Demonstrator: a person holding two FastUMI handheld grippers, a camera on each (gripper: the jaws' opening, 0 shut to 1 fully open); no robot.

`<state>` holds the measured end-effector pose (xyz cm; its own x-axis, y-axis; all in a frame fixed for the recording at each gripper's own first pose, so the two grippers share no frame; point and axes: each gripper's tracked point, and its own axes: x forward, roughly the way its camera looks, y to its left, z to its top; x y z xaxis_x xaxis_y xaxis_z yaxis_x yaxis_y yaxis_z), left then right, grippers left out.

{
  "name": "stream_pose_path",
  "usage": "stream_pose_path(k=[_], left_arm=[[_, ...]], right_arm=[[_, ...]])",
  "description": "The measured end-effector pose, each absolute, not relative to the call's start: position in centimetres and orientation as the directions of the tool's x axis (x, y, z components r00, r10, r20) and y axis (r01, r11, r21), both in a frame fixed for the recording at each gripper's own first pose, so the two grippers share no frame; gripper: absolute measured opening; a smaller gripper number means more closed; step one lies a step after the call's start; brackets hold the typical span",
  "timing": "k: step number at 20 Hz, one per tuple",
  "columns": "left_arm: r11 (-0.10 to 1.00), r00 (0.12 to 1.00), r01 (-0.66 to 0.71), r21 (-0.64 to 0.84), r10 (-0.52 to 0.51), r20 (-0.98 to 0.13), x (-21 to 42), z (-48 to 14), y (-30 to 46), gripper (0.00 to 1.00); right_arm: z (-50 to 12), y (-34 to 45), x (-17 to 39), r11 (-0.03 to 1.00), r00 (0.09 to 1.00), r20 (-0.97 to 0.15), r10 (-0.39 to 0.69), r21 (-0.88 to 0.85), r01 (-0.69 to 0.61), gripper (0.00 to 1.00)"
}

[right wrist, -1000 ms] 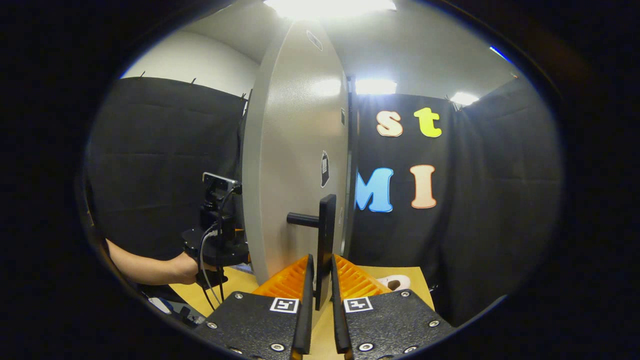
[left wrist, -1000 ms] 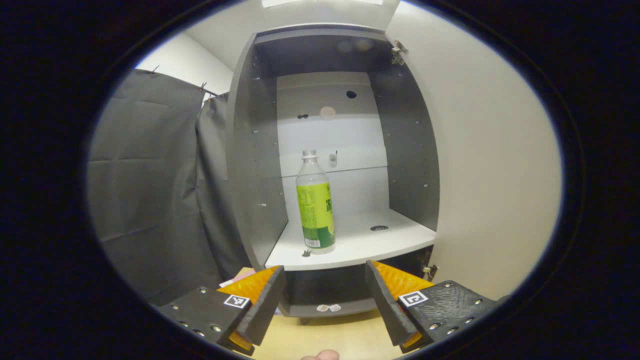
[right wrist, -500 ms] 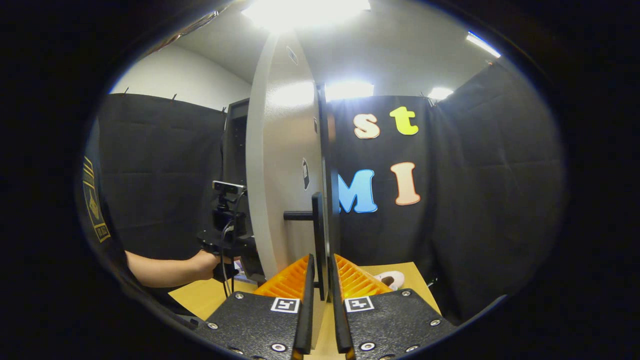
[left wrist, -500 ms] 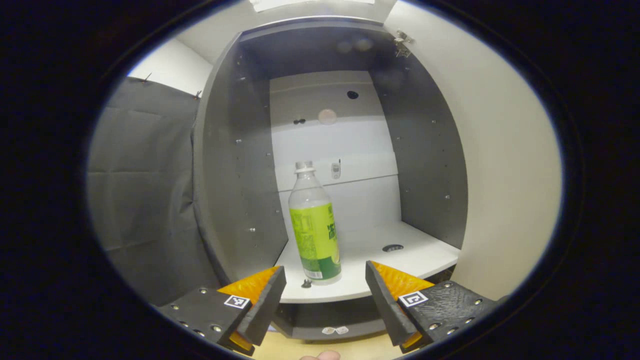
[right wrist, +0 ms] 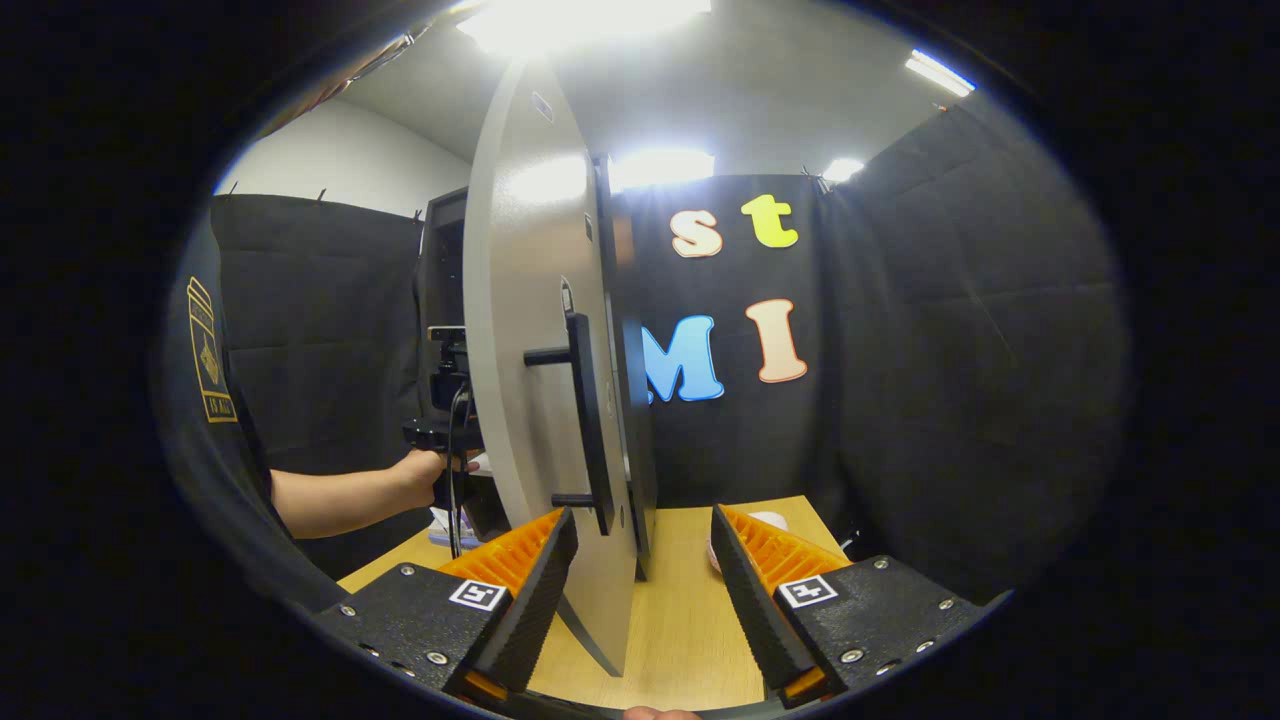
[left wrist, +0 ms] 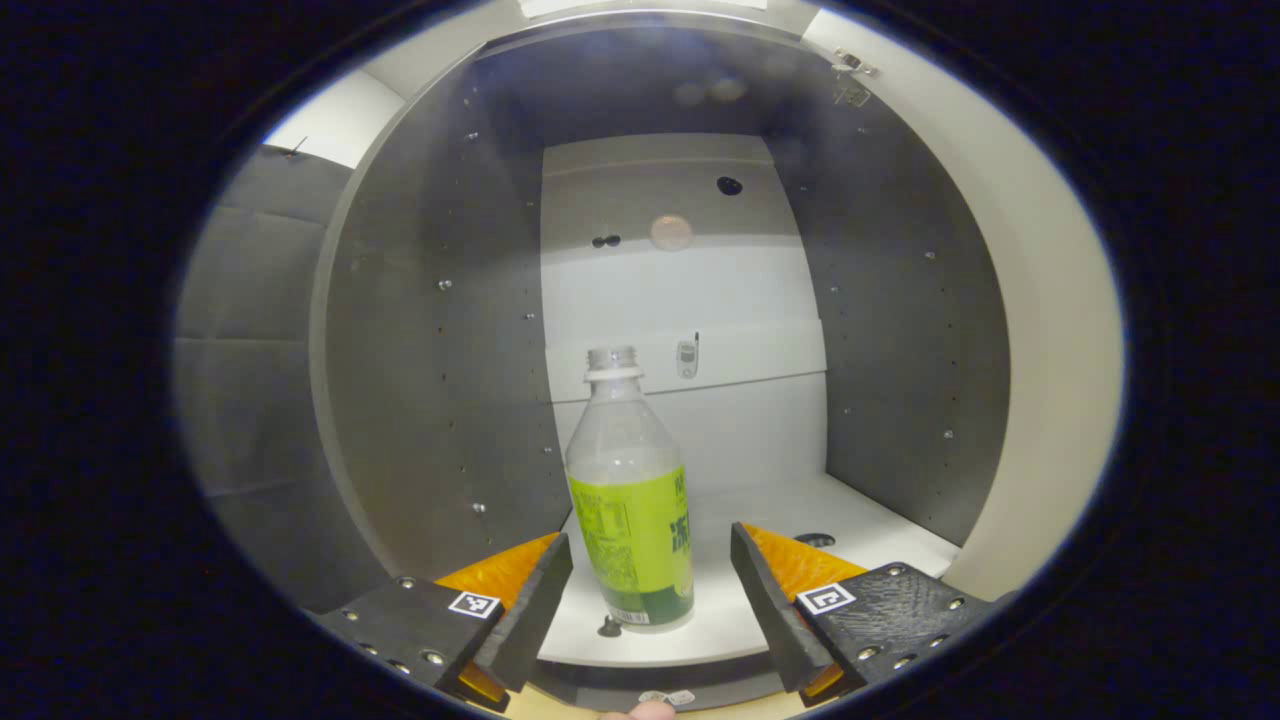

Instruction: Open the cabinet door with the right hand, grasp the bottle in the cabinet with the left hand and place it on the coaster, then close the cabinet door with the right hand.

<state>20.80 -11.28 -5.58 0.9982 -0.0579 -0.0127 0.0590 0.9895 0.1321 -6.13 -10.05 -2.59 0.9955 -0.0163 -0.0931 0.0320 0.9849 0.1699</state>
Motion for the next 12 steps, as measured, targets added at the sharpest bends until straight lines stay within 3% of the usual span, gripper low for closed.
stream_pose_path(k=[10, 12], left_arm=[[0.985, 0.999, 0.013, 0.171, -0.003, -0.054, 25.3, -6.0, -10.3, 0.9], [0.99, 0.999, 0.025, 0.142, -0.019, -0.039, 25.5, -5.7, -10.6, 0.69]], right_arm=[[-6.6, -8.6, -5.4, 0.998, 0.979, -0.203, -0.006, 0.064, 0.019, 0.84], [-6.8, -8.4, -5.4, 0.997, 0.978, -0.206, 0.014, 0.073, 0.002, 0.84]])
